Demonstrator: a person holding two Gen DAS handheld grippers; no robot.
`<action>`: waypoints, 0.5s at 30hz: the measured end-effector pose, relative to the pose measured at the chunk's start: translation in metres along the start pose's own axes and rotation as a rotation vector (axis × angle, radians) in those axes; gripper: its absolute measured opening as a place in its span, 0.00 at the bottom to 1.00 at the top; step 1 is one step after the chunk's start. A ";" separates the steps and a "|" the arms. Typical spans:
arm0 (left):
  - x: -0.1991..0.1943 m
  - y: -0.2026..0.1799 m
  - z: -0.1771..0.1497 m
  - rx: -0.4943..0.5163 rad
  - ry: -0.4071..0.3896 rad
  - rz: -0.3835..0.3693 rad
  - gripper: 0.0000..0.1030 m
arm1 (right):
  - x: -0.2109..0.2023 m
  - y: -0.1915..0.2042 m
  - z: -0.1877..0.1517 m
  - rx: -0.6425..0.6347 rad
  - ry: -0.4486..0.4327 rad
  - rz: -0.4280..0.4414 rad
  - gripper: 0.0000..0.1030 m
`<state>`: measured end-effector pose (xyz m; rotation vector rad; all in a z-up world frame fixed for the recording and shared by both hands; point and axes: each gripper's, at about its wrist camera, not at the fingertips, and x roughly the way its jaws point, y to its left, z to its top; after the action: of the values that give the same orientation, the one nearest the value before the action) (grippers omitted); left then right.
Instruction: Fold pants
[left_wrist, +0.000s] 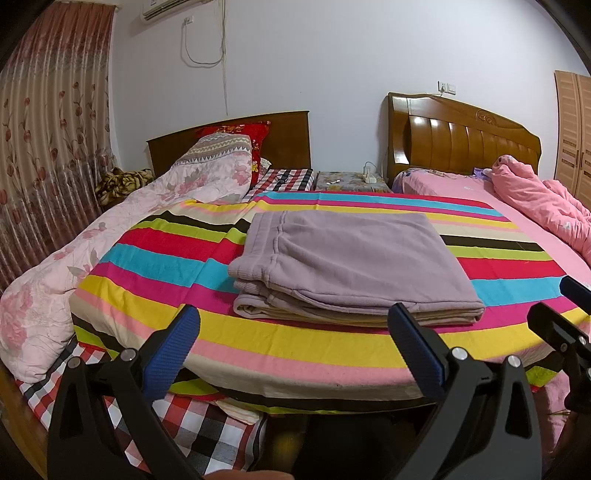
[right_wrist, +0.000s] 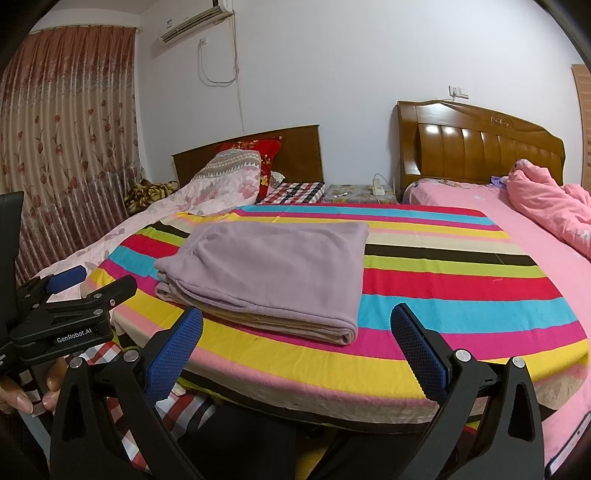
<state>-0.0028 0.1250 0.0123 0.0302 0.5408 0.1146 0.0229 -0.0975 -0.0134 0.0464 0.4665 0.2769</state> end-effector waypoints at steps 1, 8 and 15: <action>0.000 0.000 0.000 0.000 0.000 0.000 0.98 | 0.000 0.000 -0.002 -0.001 0.001 0.000 0.96; 0.000 0.000 0.000 0.001 -0.001 0.000 0.98 | 0.001 0.000 -0.002 0.000 0.004 0.002 0.96; 0.000 0.004 -0.001 0.004 -0.003 0.002 0.98 | 0.000 0.000 -0.002 0.000 0.004 0.002 0.96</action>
<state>-0.0037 0.1293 0.0113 0.0345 0.5378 0.1155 0.0223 -0.0978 -0.0150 0.0462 0.4704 0.2795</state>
